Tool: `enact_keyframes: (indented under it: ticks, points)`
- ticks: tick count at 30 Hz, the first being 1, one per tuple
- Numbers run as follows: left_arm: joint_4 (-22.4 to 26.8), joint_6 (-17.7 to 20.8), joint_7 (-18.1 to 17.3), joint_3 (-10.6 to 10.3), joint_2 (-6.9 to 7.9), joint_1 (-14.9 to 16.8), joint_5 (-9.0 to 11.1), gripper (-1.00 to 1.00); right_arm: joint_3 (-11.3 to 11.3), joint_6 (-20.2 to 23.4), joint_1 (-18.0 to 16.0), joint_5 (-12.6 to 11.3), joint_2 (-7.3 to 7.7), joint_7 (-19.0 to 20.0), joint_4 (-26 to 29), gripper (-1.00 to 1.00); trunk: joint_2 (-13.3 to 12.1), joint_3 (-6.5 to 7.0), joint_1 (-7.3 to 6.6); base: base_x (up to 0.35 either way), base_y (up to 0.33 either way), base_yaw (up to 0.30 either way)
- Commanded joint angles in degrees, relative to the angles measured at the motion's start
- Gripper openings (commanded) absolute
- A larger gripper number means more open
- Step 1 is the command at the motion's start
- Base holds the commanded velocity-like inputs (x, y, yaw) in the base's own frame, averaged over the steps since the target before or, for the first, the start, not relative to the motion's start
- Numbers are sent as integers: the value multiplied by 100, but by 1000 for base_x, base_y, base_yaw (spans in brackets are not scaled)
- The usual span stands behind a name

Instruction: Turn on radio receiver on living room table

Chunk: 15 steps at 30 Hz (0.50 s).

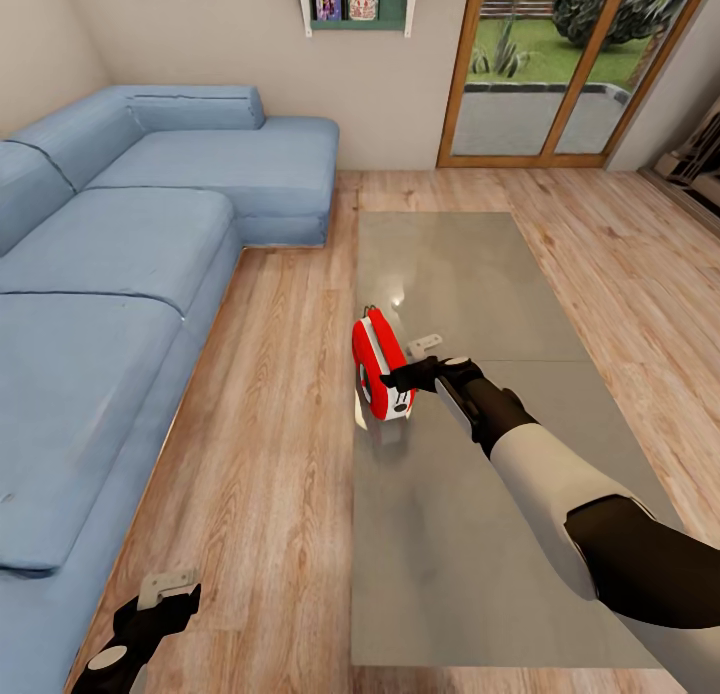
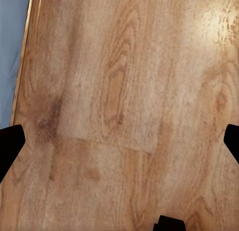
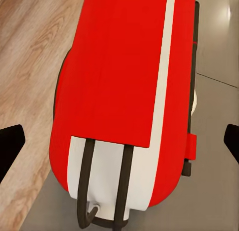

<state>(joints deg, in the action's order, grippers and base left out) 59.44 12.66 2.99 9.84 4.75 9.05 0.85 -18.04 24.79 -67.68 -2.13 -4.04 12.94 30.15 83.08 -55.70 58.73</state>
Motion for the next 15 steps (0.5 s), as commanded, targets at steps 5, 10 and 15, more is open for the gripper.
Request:
enact_keyframes:
  ticks: [5, 10, 15]
  points:
    - [-1, 0, 0, 0, 0, 0, 3, 100, -1, -7, 0, 2, 0, -2, 0, -100, 0, 0, 0, 0, 0, 0]
    - [0, 0, 0, 0, 0, 0, 3, 100, 0, -9, 0, 2, 0, -2, 0, -100, 0, 0, 0, 0, 0, 0]
    - [0, 0, 0, 0, 0, 0, 3, 100, -2, -9, 0, 2, 0, -2, 0, -100, 0, 0, 0, 0, 0, 0]
